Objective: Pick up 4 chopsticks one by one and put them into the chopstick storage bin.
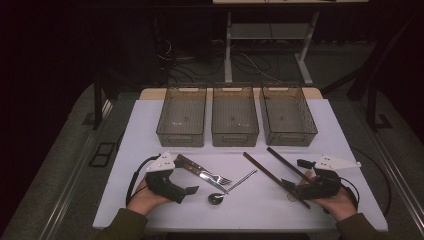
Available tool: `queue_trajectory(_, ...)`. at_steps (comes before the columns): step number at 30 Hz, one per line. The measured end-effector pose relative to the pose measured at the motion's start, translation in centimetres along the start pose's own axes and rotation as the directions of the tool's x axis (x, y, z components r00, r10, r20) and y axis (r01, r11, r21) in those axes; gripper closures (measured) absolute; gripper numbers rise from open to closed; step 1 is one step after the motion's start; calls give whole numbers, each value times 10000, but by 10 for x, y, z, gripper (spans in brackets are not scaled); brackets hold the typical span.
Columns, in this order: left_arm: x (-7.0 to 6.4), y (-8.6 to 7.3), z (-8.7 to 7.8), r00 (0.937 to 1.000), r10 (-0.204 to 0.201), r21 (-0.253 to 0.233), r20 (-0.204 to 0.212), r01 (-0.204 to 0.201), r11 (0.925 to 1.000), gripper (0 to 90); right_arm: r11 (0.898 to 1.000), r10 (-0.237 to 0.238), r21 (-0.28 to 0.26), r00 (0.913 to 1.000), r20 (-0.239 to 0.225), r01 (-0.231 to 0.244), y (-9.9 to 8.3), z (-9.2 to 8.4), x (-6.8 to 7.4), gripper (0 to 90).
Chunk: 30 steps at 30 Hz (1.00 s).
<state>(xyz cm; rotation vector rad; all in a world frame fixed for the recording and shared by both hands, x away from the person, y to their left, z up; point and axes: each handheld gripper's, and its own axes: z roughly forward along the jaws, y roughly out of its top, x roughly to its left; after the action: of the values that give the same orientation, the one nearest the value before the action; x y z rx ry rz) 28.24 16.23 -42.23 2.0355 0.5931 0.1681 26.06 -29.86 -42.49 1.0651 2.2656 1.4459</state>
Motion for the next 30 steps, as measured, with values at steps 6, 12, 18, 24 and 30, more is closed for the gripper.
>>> queue_trajectory(6,-3,0,2,10000,-79,42,27,79,10000,0,9999,-71,112,9999,-87,72,1,-2,-1,35)
queue_trajectory(12,-2,-2,0,9999,-143,-39,-8,143,9999,0,9992,-112,371,9999,-76,115,4,-4,1,36)
queue_trajectory(18,-3,-3,0,9999,-167,-36,42,167,9999,0,9980,-47,630,10000,-75,52,9,-5,-1,36)
queue_trajectory(24,-5,-4,-1,9999,-162,-2,-10,162,9999,0,9974,23,723,10000,-53,-19,12,-8,-4,36)
queue_trajectory(30,-7,-4,-3,9997,-225,-65,-73,224,9997,0,9972,-68,752,9997,244,49,14,-15,-7,36)
